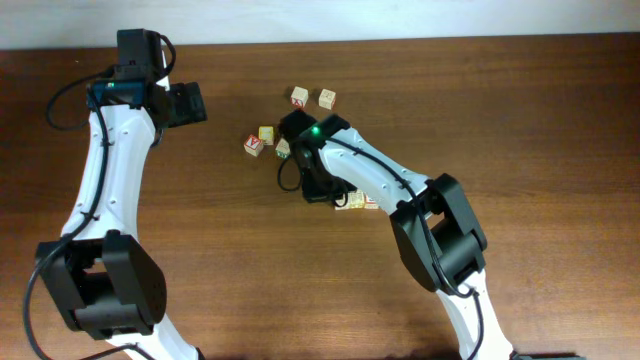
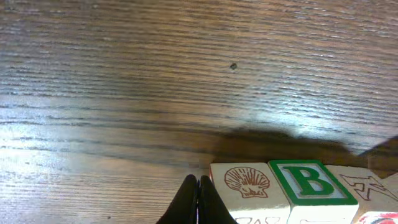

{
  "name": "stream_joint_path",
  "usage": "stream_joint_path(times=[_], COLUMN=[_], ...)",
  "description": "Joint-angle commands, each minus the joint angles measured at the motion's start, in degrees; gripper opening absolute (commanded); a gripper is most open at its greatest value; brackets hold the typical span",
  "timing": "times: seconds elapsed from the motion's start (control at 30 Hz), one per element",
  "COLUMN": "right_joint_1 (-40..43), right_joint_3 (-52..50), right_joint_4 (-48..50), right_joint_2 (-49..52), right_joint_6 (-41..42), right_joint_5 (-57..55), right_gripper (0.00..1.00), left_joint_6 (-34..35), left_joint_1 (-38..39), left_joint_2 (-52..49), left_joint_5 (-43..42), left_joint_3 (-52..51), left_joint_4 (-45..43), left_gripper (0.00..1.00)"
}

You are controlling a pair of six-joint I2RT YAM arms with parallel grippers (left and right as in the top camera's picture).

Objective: Rotate 4 blocks

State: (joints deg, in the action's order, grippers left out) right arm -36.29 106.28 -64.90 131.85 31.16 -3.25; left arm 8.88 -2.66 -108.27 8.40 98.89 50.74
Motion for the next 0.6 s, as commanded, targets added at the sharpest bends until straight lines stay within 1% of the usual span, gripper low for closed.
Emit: stream_joint_path(times=[0.0, 0.1, 0.17, 0.2, 0.23, 0.27, 0.3, 0.33, 0.37, 0.4, 0.43, 0.47, 0.5, 0.57], right_joint_1=[1.0, 1.9, 1.9, 1.9, 2.2, 4.0, 9.2, 12.1, 18.6, 21.4, 24.4, 26.6, 28.5, 28.3], right_joint_3=[-0.3, -0.2, 3.1, 5.0, 6.4, 6.4, 6.4, 6.4, 4.1, 0.7, -5.1, -10.8, -19.6, -28.3], right_joint_4=[-0.9, -1.1, -3.5, -4.7, -5.2, -6.4, -9.8, -11.8, -14.6, -13.6, -11.1, -7.6, 1.3, 13.3], right_joint_2=[-0.2, -0.2, -1.1, -2.6, -6.5, -11.7, -17.4, -18.6, -18.6, -18.6, -18.6, -18.6, -18.6, -18.4], right_joint_6=[3.5, 3.8, 3.2, 3.2, 2.1, 1.2, -0.6, -4.0, -10.3, -15.0, -17.7, -17.6, -17.7, -17.2], right_joint_5=[-1.4, -0.6, 1.1, 1.1, 1.1, 1.1, 1.3, 1.6, 3.0, 5.7, 9.6, 10.3, 12.2, 15.4], right_gripper=[0.04, 0.04, 0.05, 0.06, 0.08, 0.08, 0.07, 0.07, 0.04, 0.04, 0.04, 0.04, 0.04, 0.04], left_joint_6=[0.7, 0.7, 0.7, 0.7, 0.7, 0.7, 0.7, 0.7, 0.7, 0.7, 0.7, 0.7, 0.7, 0.7], left_joint_1=[-0.1, -0.1, -0.1, -0.1, -0.1, -0.1, -0.1, -0.1, -0.1, -0.1, -0.1, -0.1, -0.1, -0.1], left_joint_2=[0.0, 0.0, 0.0, 0.0, 0.0, 0.0, 0.0, 0.0, 0.0, 0.0, 0.0, 0.0, 0.0, 0.0], left_joint_5=[-0.2, -0.2, -0.2, -0.2, -0.2, -0.2, -0.2, -0.2, -0.2, -0.2, -0.2, -0.2, -0.2, -0.2], left_joint_3=[0.7, 0.7, 0.7, 0.7, 0.7, 0.7, 0.7, 0.7, 0.7, 0.7, 0.7, 0.7, 0.7, 0.7], left_joint_4=[-0.1, -0.1, -0.1, -0.1, -0.1, -0.1, -0.1, -0.1, -0.1, -0.1, -0.1, -0.1, -0.1, -0.1], left_gripper=[0.99, 0.99, 0.99, 0.99, 0.99, 0.99, 0.99, 0.99, 0.99, 0.99, 0.99, 0.99, 0.99, 0.99])
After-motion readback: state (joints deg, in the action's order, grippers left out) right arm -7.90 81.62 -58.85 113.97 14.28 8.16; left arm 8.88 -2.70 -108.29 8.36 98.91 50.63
